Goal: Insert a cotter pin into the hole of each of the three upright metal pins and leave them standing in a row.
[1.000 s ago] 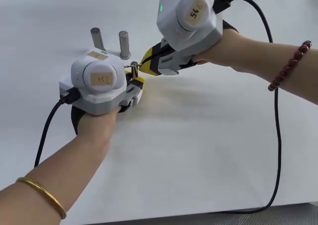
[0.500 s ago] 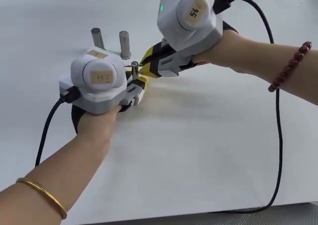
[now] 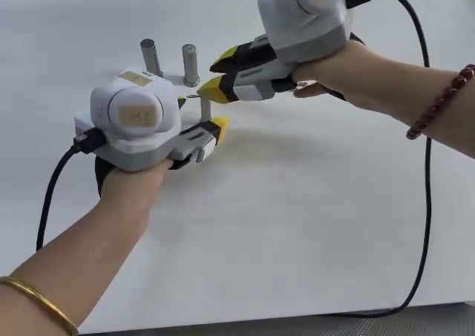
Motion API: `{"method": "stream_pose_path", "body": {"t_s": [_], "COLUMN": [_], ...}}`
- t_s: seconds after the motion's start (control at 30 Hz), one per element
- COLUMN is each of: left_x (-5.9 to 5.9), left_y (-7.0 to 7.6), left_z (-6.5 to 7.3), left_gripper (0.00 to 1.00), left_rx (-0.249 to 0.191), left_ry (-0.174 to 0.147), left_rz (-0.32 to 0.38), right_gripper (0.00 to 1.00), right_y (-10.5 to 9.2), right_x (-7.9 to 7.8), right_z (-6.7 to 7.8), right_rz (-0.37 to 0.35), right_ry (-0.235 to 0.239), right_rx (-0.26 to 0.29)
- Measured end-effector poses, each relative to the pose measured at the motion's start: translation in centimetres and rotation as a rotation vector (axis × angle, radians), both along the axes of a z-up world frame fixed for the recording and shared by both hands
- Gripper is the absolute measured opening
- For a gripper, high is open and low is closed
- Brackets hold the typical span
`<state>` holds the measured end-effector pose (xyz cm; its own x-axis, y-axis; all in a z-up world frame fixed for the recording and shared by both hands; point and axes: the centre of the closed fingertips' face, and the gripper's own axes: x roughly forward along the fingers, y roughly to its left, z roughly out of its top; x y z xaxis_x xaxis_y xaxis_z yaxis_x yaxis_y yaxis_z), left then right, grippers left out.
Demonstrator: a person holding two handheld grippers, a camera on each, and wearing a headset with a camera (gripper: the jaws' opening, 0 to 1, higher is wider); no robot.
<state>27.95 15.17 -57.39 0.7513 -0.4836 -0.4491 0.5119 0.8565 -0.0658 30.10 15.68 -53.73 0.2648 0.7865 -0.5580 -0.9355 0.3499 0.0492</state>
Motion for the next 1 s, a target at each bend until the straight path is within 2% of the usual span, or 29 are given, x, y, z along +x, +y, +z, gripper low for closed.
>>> {"method": "stream_pose_path", "body": {"t_s": [0.17, 0.27, 0.37, 0.43, 0.6, 0.83, 1.0], "left_x": [-0.3, -0.6, -0.9, -1.3, -2.0, -2.2, -2.5], "left_y": [0.1, 0.2, 0.2, 0.2, 0.3, 0.5, 0.7], "left_z": [1.0, 1.4, 1.7, 1.8, 2.5, 2.8, 3.1], "left_gripper": [0.58, 0.65, 0.72, 0.78, 0.82, 0.93, 0.98], "left_rx": [-0.035, -0.037, -0.040, -0.042, -0.056, -0.027, -0.015], "left_ry": [-0.017, -0.026, -0.028, -0.024, -0.024, -0.032, -0.036], "left_rz": [-0.004, -0.018, -0.034, -0.045, -0.062, -0.085, -0.095], "right_gripper": [0.29, 0.29, 0.28, 0.27, 0.23, 0.20, 0.18], "right_y": [0.3, 0.8, 1.0, 1.4, 1.8, 2.3, 2.8], "right_x": [1.6, 2.6, 3.9, 4.2, 5.1, 6.2, 6.4], "right_z": [0.2, 0.0, -0.5, -0.6, -1.5, -2.3, -2.7], "right_rz": [-0.067, -0.092, -0.123, -0.147, -0.185, -0.217, -0.211], "right_ry": [-0.024, -0.061, -0.058, -0.055, -0.027, -0.001, -0.006], "right_rx": [0.028, 0.014, 0.019, 0.013, 0.022, 0.039, 0.029]}}
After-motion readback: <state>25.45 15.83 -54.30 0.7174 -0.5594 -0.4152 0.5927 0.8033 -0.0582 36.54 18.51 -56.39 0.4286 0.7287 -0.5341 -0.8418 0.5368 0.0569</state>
